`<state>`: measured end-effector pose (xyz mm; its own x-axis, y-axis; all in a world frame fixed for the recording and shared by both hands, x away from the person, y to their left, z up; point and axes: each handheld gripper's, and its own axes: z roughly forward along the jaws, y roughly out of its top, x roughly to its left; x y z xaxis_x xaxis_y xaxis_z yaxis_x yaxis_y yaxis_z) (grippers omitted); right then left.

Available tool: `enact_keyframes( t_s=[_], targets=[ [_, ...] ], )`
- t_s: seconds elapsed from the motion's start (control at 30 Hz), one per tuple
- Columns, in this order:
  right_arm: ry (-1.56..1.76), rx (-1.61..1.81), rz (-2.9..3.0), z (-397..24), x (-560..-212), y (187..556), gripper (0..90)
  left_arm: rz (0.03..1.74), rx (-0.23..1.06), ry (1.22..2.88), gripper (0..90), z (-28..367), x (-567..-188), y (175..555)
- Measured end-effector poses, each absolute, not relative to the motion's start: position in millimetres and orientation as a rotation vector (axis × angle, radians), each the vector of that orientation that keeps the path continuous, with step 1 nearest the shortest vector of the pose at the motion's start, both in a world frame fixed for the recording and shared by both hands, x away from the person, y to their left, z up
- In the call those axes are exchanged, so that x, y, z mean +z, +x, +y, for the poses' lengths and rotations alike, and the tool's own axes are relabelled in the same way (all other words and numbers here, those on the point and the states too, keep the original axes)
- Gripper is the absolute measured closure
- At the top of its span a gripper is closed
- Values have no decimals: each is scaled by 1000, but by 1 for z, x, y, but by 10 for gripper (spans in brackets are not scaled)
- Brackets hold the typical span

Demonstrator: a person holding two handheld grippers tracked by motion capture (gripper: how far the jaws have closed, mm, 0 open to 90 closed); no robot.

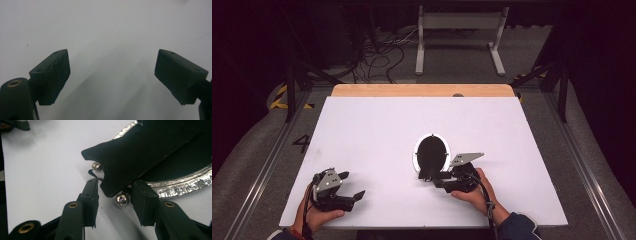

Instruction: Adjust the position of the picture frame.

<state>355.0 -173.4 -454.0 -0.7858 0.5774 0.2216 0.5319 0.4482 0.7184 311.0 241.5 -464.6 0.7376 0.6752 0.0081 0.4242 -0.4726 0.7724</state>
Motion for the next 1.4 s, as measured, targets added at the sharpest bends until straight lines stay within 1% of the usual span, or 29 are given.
enact_keyframes(
  t_s=[0.23, 0.57, 0.77, 0.97, 1.2, 1.4],
  targets=[
    [1069, 1324, 2626, -174, -453, 360, 514, 802, 409, 2152, 144, 240, -465, 310],
    [1167, 1392, 2620, -178, -455, 369, 494, 831, 418, 2144, 152, 240, -465, 310],
    [1282, 1479, 2615, -184, -457, 375, 476, 833, 414, 2153, 155, 239, -465, 313],
    [1448, 1620, 2578, -191, -461, 382, 475, 833, 410, 2166, 155, 237, -466, 312],
    [1532, 1665, 2543, -187, -460, 387, 461, 821, 406, 2178, 155, 235, -467, 313],
    [1662, 1726, 2481, -187, -464, 393, 502, 810, 402, 2191, 156, 229, -468, 316]
  ],
)
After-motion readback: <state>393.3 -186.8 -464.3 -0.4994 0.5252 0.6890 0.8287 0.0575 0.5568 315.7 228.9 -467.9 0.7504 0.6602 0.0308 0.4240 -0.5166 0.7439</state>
